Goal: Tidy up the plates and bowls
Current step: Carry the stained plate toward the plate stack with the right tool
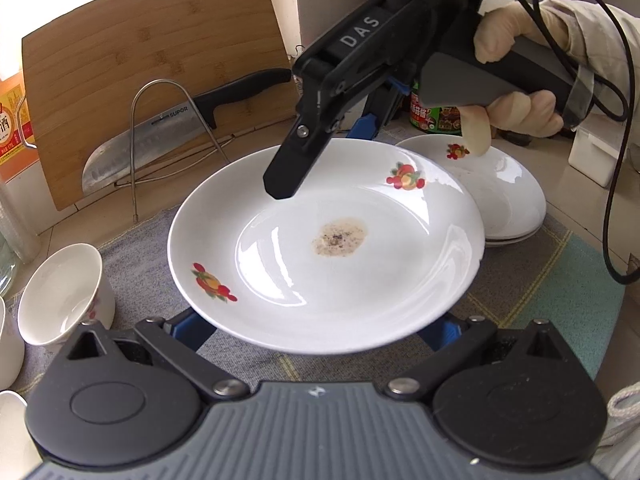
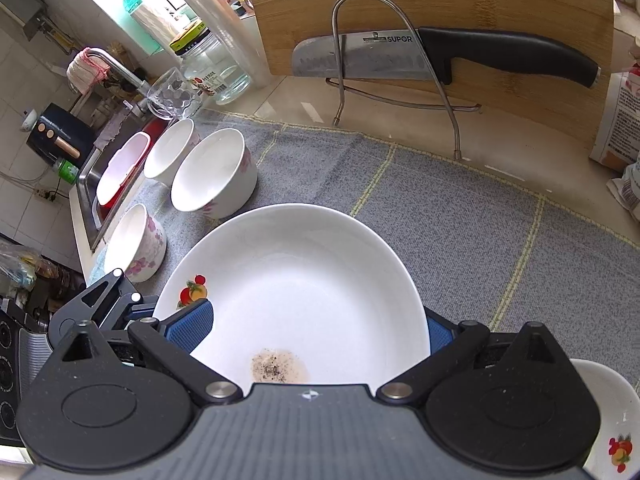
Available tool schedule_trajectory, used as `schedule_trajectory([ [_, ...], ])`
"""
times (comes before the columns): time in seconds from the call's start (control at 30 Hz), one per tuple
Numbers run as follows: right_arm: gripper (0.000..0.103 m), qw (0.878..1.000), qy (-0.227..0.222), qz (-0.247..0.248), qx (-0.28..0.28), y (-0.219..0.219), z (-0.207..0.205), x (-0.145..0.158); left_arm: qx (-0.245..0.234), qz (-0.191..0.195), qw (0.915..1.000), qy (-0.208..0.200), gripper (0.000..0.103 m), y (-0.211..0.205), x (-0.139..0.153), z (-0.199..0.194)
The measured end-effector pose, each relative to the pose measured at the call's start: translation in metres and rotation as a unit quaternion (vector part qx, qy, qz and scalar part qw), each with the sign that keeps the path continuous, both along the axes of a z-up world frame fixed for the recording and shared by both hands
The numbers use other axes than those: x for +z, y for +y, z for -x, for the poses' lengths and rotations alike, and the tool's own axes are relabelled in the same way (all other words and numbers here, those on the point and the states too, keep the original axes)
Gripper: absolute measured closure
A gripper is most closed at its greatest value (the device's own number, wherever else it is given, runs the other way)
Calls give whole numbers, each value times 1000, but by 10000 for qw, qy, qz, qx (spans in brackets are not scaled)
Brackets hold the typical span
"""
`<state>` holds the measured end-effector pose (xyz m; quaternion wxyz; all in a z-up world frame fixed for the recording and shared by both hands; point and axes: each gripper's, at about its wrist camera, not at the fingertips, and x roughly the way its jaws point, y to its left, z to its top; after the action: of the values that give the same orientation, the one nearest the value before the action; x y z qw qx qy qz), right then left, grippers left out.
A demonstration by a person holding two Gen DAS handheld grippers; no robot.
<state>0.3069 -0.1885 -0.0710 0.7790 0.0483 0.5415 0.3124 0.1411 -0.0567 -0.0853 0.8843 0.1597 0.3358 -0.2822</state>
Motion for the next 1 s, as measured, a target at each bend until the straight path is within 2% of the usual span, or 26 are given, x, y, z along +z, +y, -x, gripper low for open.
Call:
schedule_trajectory([
  [0.53,0,9988,-161,-83,-458,-53,42,9,-469,-33,9989,-78,1,-46,7,19],
  [1.0,0,9961,-153,-32,-867,-101,61,5,-845,-26,9964,7,1,-84,1,19],
])
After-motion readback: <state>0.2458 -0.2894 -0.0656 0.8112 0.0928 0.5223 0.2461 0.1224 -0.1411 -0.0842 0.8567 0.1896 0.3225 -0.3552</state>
